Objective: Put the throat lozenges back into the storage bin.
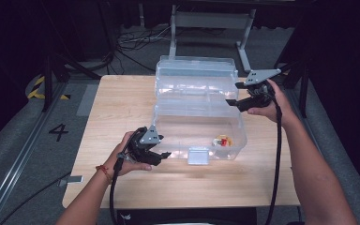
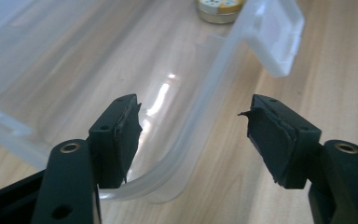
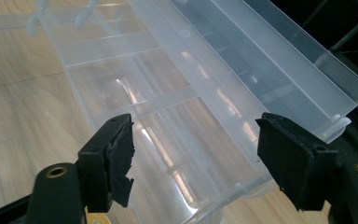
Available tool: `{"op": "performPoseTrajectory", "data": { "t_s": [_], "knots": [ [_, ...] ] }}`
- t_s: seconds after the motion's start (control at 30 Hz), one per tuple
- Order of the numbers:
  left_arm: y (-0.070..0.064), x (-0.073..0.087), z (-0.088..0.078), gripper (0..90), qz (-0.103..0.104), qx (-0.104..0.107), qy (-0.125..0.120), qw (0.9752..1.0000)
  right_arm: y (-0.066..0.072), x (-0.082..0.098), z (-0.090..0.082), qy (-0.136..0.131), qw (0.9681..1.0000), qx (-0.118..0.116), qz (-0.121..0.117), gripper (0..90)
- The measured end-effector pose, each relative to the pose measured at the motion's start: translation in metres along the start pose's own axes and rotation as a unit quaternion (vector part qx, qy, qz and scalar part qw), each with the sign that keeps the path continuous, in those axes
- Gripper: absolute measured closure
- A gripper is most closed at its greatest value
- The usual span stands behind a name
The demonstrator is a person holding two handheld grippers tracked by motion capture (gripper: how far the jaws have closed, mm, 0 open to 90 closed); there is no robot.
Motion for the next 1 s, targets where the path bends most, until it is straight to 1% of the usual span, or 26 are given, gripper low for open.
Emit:
{"op": "performPoseTrajectory", "data": {
  "t_s": [0.03,0.07,0.1,0.17,0.2,0.27,0.33,0.4,0.47,0.5,0.53,0.6,0.7,0.73,0.77,0.83,0.87,0.93,1.0],
  "knots": [
    [0.0,0.0,0.002,36.4,0.002,-0.002,0.002,1.0,-0.001,0.0,0.001,0.0,1.0,0.003,0.001,27.9],
    [0.0,0.001,0.003,38.7,0.003,0.005,0.004,1.0,-0.003,-0.001,0.003,0.001,1.0,0.003,0.002,27.9],
    [0.0,0.001,0.005,39.9,0.005,0.007,0.008,0.9999,-0.004,-0.002,0.004,0.002,1.0,0.001,0.003,28.0],
    [0.0,0.001,0.008,44.6,0.014,0.003,0.015,0.9998,-0.01,-0.005,0.009,0.008,0.9999,0.008,0.0,28.9],
    [0.0,0.0,0.01,45.9,0.018,0.001,0.019,0.9997,-0.012,-0.006,0.011,0.009,0.9999,0.008,0.002,28.9],
    [0.0,0.0,0.011,46.3,0.018,0.0,0.022,0.9996,-0.013,-0.007,0.012,0.009,0.9999,0.01,0.003,29.0],
    [0.0,-0.001,0.015,47.9,0.028,-0.002,0.027,0.9993,-0.018,-0.009,0.019,0.017,0.9998,0.008,0.003,29.3],
    [-0.001,-0.001,0.016,48.0,0.027,-0.001,0.029,0.9992,-0.018,-0.009,0.02,0.02,0.9997,0.01,0.001,29.3],
    [-0.001,-0.002,0.018,49.5,0.027,0.001,0.031,0.9992,-0.023,-0.01,0.026,0.022,0.9997,0.01,0.003,29.7],
    [0.0,-0.002,0.019,51.0,0.032,0.002,0.034,0.9989,-0.025,-0.01,0.028,0.025,0.9996,0.007,0.008,29.7],
    [0.0,-0.002,0.02,52.5,0.031,0.003,0.035,0.9989,-0.026,-0.01,0.03,0.024,0.9996,0.006,0.013,29.7],
    [0.001,-0.003,0.021,53.4,0.032,0.005,0.035,0.9989,-0.028,-0.01,0.031,0.022,0.9996,0.003,0.017,29.7],
    [0.001,-0.003,0.022,58.7,0.033,0.006,0.037,0.9987,-0.031,-0.011,0.036,0.027,0.9995,0.005,0.019,29.7],
    [0.002,-0.003,0.022,58.7,0.036,0.005,0.038,0.9986,-0.032,-0.011,0.037,0.029,0.9994,0.003,0.019,30.1],
    [0.001,-0.003,0.022,61.3,0.04,0.007,0.037,0.9985,-0.034,-0.011,0.039,0.03,0.9993,-0.001,0.023,32.2],
    [0.0,-0.004,0.022,65.3,0.046,0.01,0.031,0.9984,-0.036,-0.011,0.041,0.034,0.999,-0.007,0.026,33.3],
    [-0.001,-0.005,0.022,66.3,0.048,0.011,0.031,0.9983,-0.037,-0.011,0.042,0.034,0.999,-0.006,0.027,35.1],
    [-0.001,-0.005,0.023,67.0,0.052,0.011,0.028,0.9982,-0.038,-0.009,0.046,0.046,0.9986,-0.006,0.026,37.2],
    [-0.001,-0.005,0.023,67.5,0.052,0.012,0.027,0.9982,-0.038,-0.009,0.047,0.045,0.9987,-0.01,0.022,39.6]
  ]
}}
Point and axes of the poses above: each handheld gripper's, and its own axes: z roughly forward along the jaws, x roughly out of its underside, y roughly to its left, the point moved 5 cm from there along z, roughly forward along the jaws, and after that the axes turned 12 degrees about -x, right-handed, at the moved point
